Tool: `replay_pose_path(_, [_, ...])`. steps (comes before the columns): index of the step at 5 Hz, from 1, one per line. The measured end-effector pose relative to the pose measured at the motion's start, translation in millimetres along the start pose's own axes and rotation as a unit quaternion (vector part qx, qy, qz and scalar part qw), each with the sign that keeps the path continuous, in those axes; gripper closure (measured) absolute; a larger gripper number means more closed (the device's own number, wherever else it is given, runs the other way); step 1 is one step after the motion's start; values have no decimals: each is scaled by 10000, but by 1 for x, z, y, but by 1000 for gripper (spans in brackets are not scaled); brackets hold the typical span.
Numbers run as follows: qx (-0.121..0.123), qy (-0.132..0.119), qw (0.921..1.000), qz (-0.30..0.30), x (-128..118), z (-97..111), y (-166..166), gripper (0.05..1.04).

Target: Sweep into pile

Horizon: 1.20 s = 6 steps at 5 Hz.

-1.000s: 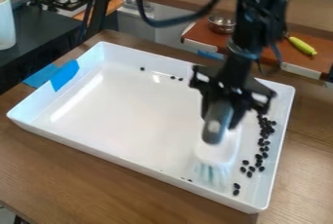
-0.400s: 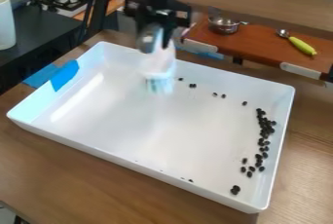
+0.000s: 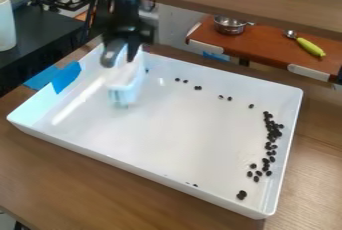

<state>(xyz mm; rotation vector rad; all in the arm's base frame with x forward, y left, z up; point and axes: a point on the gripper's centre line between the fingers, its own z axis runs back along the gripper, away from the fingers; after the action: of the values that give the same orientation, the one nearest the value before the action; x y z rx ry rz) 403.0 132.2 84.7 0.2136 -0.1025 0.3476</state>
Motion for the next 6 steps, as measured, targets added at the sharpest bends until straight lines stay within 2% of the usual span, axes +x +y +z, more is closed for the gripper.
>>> replay_pose_path(1, [-25,-141,9999,-81,-3,-2,11,595])
replay_pose_path(2, [57,-277,9996,6,1,-1,17,595])
replay_pose_path(3, [179,-277,9994,122,5,-2,17,595])
replay_pose_path(6, [332,-46,9994,-36,12,-6,-20,595])
